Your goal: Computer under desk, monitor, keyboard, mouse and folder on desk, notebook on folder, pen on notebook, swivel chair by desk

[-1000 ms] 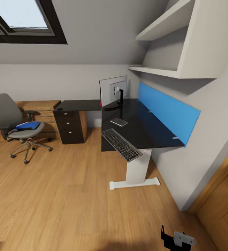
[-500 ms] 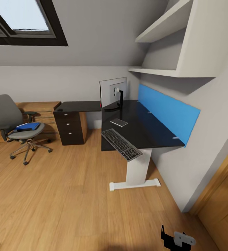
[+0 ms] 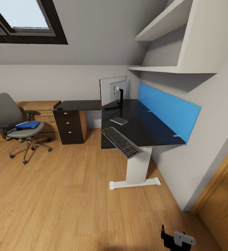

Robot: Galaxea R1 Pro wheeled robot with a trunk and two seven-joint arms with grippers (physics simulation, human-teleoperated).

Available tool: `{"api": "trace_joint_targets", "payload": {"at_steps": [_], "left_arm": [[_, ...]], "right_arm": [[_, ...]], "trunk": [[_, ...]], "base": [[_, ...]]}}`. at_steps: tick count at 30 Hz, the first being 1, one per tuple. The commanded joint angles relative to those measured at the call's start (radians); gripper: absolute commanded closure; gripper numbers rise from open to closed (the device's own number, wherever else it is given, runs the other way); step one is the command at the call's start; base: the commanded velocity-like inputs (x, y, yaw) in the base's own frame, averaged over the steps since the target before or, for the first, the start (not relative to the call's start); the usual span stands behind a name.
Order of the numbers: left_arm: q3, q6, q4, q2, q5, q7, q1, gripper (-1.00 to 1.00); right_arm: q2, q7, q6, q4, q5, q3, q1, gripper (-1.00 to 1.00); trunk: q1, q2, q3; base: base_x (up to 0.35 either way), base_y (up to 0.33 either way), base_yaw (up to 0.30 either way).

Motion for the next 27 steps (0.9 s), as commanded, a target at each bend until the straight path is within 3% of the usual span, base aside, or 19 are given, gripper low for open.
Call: {"api": "trace_joint_targets", "payload": {"at_steps": [1, 4, 5, 11, 14, 16, 17, 19, 23, 24, 26, 27], "left_arm": [[-0.002, -0.005, 0.000, 0.000, 0.010, 0.001, 0.000, -1.00], [-0.003, -0.003, 0.000, -0.010, 0.010, 0.001, 0.000, -1.00], [-0.006, -0.001, -0.002, -0.024, 0.010, 0.000, 0.000, -1.00], [-0.009, 0.007, -0.027, -0.033, 0.010, -0.003, 0.000, -1.00], [-0.012, 0.053, -0.082, -0.046, 0.010, -0.002, -0.001, -1.00], [-0.014, 0.134, -0.149, -0.054, 0.010, -0.001, -0.002, -1.00], [-0.017, 0.238, -0.238, -0.062, 0.010, 0.000, -0.002, -1.00], [-0.024, 0.345, -0.345, -0.070, 0.010, 0.000, -0.002, -1.00], [-0.034, 0.485, -0.498, -0.078, 0.012, 0.003, -0.002, -1.00], [-0.041, 0.550, -0.571, -0.086, 0.012, 0.005, -0.004, -1.00], [-0.053, 0.608, -0.644, -0.101, 0.012, 0.006, -0.007, -1.00], [-0.061, 0.634, -0.680, -0.110, 0.012, 0.007, -0.009, -1.00]], "right_arm": [[-0.001, -0.005, -0.003, -0.002, -0.006, 0.008, -0.001, -1.00], [-0.001, -0.005, -0.012, -0.005, -0.006, 0.008, -0.001, -1.00], [-0.001, -0.005, -0.043, -0.011, -0.006, 0.007, -0.001, -1.00], [-0.004, -0.011, -0.051, -0.092, -0.010, 0.003, -0.003, -1.00], [-0.005, -0.012, -0.005, -0.155, -0.019, 0.001, -0.006, -1.00], [-0.007, -0.009, 0.070, -0.202, -0.040, 0.001, -0.011, -1.00], [-0.009, -0.003, 0.166, -0.248, -0.072, 0.000, -0.028, -1.00], [-0.014, 0.011, 0.261, -0.303, -0.117, -0.001, -0.056, -1.00], [-0.025, 0.041, 0.373, -0.380, -0.200, -0.001, -0.092, -1.00], [-0.030, 0.053, 0.427, -0.423, -0.250, -0.002, -0.105, -1.00], [-0.034, 0.061, 0.485, -0.475, -0.304, -0.004, -0.113, -1.00], [-0.036, 0.066, 0.545, -0.534, -0.360, -0.006, -0.119, -1.00]], "trunk": [[0.004, -0.008, -0.004], [0.015, -0.029, -0.014], [0.019, -0.036, -0.017], [0.042, -0.078, -0.035], [0.054, -0.099, -0.045], [0.061, -0.113, -0.051], [0.065, -0.120, -0.054], [0.073, -0.134, -0.061], [0.088, -0.162, -0.073], [0.092, -0.169, -0.076], [0.100, -0.183, -0.082], [0.104, -0.190, -0.086]], "base": [[0.000, 0.000, 0.000], [0.000, 0.000, 0.000], [0.000, 0.000, 0.000], [0.000, 0.000, 0.000], [0.000, 0.000, 0.000], [0.000, 0.000, 0.000], [0.000, 0.000, 0.000], [0.000, 0.000, 0.000], [0.000, 0.000, 0.000], [0.000, 0.000, 0.000], [0.000, 0.000, 0.000], [0.000, 0.000, 0.000]]}}
